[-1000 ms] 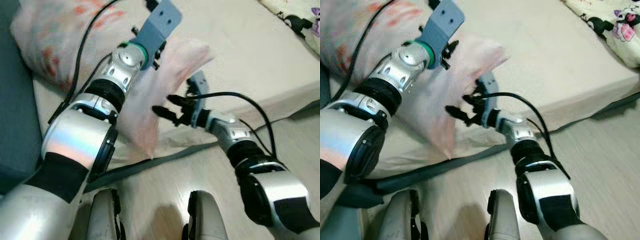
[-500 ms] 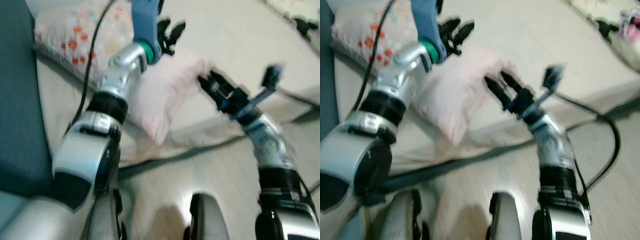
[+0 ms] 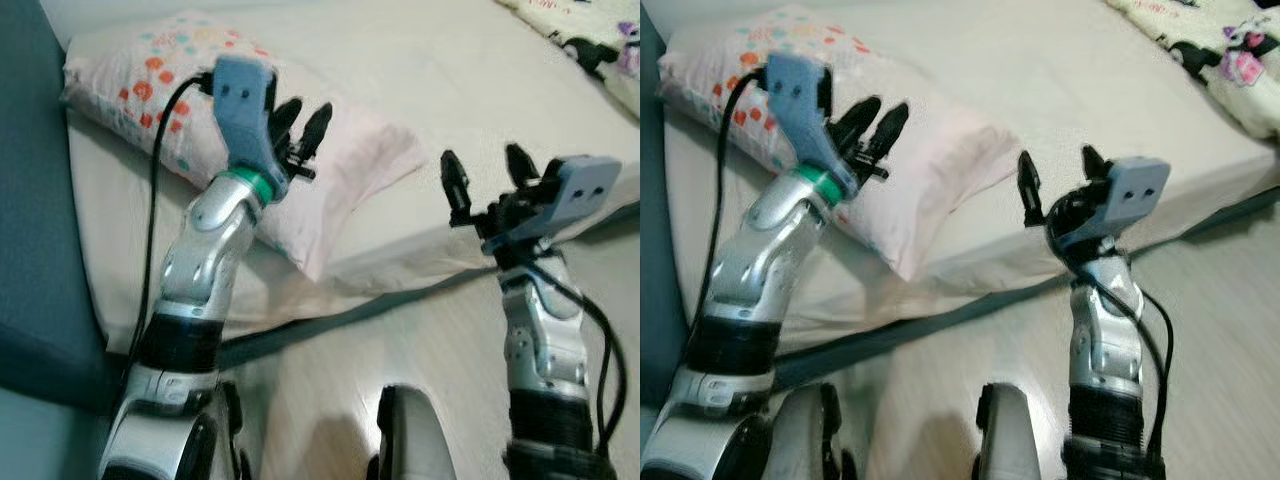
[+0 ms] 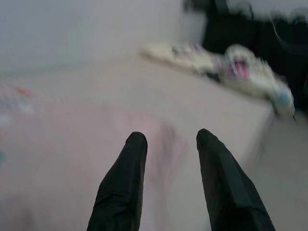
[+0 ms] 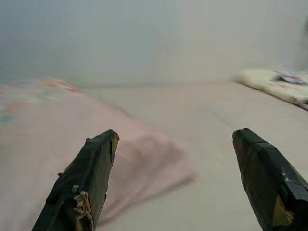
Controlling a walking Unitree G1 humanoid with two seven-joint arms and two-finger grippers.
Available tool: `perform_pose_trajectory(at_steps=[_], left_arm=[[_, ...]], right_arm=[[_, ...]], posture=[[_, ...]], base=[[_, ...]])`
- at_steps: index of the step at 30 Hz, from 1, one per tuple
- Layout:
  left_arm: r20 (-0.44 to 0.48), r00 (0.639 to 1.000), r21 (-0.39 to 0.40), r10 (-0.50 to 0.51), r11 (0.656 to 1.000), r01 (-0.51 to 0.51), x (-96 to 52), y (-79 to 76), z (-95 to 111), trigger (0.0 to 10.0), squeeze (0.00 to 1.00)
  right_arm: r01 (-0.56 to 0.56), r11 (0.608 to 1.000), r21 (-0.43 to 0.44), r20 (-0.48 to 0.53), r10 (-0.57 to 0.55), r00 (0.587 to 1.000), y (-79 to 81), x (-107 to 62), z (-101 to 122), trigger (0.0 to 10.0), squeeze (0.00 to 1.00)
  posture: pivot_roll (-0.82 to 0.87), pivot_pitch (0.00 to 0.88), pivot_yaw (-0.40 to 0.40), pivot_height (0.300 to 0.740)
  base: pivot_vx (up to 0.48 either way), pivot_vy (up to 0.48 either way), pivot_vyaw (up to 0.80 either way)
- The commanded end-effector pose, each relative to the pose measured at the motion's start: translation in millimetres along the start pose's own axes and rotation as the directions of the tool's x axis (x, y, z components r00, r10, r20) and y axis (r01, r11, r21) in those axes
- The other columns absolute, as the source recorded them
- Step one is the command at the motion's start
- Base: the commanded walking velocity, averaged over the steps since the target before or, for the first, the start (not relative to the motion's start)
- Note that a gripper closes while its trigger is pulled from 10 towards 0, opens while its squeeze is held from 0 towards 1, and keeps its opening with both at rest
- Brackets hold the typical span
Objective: Clean up the room
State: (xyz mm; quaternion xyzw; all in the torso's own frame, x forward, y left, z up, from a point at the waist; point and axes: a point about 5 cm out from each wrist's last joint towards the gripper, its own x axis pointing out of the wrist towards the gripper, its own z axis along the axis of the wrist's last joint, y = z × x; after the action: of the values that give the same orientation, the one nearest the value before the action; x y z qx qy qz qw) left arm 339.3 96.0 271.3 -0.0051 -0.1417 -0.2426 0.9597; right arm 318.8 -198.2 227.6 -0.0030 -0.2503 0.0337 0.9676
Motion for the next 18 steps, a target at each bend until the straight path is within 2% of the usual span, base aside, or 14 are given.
perform_pose_trajectory(at_steps=[1, 5, 6, 10, 18], left_arm=[[0.001, 0.999, 0.028, -0.039, 0.999, 0.039, -0.8, -7.7, 4, 10.0, 0.00], [-0.011, 0.999, 0.044, -0.031, 0.999, 0.031, -13.7, -10.1, 1, 10.0, 0.00], [-0.013, 1.000, 0.045, -0.025, 0.999, 0.026, -14.7, -10.2, 1, 10.0, 0.00], [-0.050, 0.999, -0.031, 0.019, 0.999, -0.021, -16.8, -8.9, -8, 10.0, 0.00], [-0.124, 0.991, -0.039, 0.046, 0.998, -0.051, -22.1, -10.6, -25, 10.0, 0.00]], right_arm=[[0.014, 1.000, -0.018, 0.003, -0.014, 1.000, -0.5, -2.0, 2, 10.0, 0.00], [0.043, 0.998, -0.047, 0.013, -0.042, 0.999, 2.2, -5.6, 1, 10.0, 0.00], [0.046, 0.998, -0.051, 0.014, -0.045, 0.999, 2.6, -5.9, 1, 10.0, 0.00], [0.062, 0.996, -0.071, 0.015, -0.062, 0.998, 1.8, -6.0, 0, 10.0, 0.00], [0.075, 0.994, -0.082, -0.010, -0.076, 0.997, 4.3, -9.0, -7, 10.0, 0.00]], posture=[[0.06, 0.149, 0.008, 0.609], [0.06, 0.142, 0.011, 0.628], [0.06, 0.142, 0.011, 0.633], [0.05, 0.134, 0.009, 0.653], [0.05, 0.124, 0.008, 0.683]], base=[[0.000, 0.000, 0.00], [0.000, 0.000, 0.00], [0.000, 0.000, 0.00], [0.000, 0.000, 0.00], [0.000, 0.000, 0.00]])
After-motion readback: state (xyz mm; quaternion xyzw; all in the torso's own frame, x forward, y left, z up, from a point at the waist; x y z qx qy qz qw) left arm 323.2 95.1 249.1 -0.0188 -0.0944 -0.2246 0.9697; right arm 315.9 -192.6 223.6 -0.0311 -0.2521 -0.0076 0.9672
